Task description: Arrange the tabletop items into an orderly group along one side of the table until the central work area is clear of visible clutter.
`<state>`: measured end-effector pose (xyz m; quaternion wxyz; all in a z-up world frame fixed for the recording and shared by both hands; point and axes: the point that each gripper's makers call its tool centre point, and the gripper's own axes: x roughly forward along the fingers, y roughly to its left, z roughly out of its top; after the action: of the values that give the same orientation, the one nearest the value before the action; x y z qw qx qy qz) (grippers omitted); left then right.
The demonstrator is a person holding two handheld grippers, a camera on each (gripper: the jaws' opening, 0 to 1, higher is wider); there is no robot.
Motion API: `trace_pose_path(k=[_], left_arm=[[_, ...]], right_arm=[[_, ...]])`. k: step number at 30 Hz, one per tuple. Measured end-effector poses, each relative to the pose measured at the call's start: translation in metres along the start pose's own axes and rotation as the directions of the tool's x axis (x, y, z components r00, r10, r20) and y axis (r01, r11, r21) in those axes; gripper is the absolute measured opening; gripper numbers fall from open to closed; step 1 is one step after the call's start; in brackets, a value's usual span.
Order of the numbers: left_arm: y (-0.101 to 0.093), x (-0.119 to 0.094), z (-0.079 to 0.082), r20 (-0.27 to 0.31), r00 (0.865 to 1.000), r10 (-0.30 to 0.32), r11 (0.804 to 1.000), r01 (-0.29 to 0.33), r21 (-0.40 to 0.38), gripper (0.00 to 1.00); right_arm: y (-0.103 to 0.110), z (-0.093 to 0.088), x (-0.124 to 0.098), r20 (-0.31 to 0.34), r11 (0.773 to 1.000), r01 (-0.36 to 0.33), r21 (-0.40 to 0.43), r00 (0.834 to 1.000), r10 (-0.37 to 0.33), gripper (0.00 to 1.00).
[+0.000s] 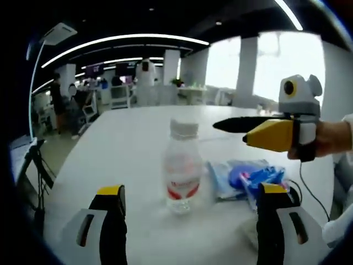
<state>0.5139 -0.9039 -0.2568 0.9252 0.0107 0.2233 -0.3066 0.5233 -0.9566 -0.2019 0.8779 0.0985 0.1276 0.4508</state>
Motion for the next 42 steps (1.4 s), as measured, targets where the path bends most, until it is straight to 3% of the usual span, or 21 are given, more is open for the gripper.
trace_pose_path(k=[9, 14, 20, 24, 31, 37, 39, 42], left_arm=[[-0.012, -0.042, -0.016, -0.032, 0.999, 0.008, 1.000, -0.009, -0.013, 0.96], [-0.014, -0.062, -0.014, -0.020, 1.000, 0.024, 0.998, -0.025, -0.052, 0.96], [-0.027, -0.084, -0.022, -0.024, 1.000, 0.018, 0.998, -0.020, -0.060, 0.97], [-0.034, -0.092, -0.031, -0.041, 0.999, 0.009, 0.998, -0.011, -0.060, 0.96], [-0.044, -0.102, -0.028, -0.037, 0.999, -0.019, 0.999, 0.018, -0.039, 0.96], [-0.047, -0.109, -0.032, -0.039, 0.999, -0.024, 0.999, 0.023, -0.041, 0.96], [-0.050, -0.113, -0.032, -0.013, 1.000, -0.017, 0.998, 0.016, -0.066, 0.96], [-0.056, -0.117, -0.037, -0.007, 1.000, -0.022, 0.997, 0.021, -0.077, 0.96]], right_arm=[[0.014, -0.010, -0.023, -0.014, 1.000, 0.003, -0.003, 1.000, -0.003, 0.65], [0.021, -0.011, -0.034, -0.008, 1.000, 0.004, 0.008, 1.000, -0.004, 0.64], [0.025, -0.022, -0.053, -0.054, 1.000, -0.003, -0.003, 0.999, 0.003, 0.63], [0.023, -0.023, -0.067, -0.050, 1.000, 0.019, -0.009, 0.999, -0.019, 0.63], [0.022, -0.028, -0.075, -0.055, 0.999, 0.040, 0.009, 0.998, -0.040, 0.62], [0.029, -0.039, -0.077, -0.090, 0.999, 0.034, 0.020, 0.995, -0.032, 0.59], [0.030, -0.047, -0.079, -0.128, 0.999, 0.033, -0.002, 0.991, -0.033, 0.57], [0.031, -0.051, -0.080, -0.131, 1.000, 0.024, 0.017, 0.991, -0.022, 0.57]])
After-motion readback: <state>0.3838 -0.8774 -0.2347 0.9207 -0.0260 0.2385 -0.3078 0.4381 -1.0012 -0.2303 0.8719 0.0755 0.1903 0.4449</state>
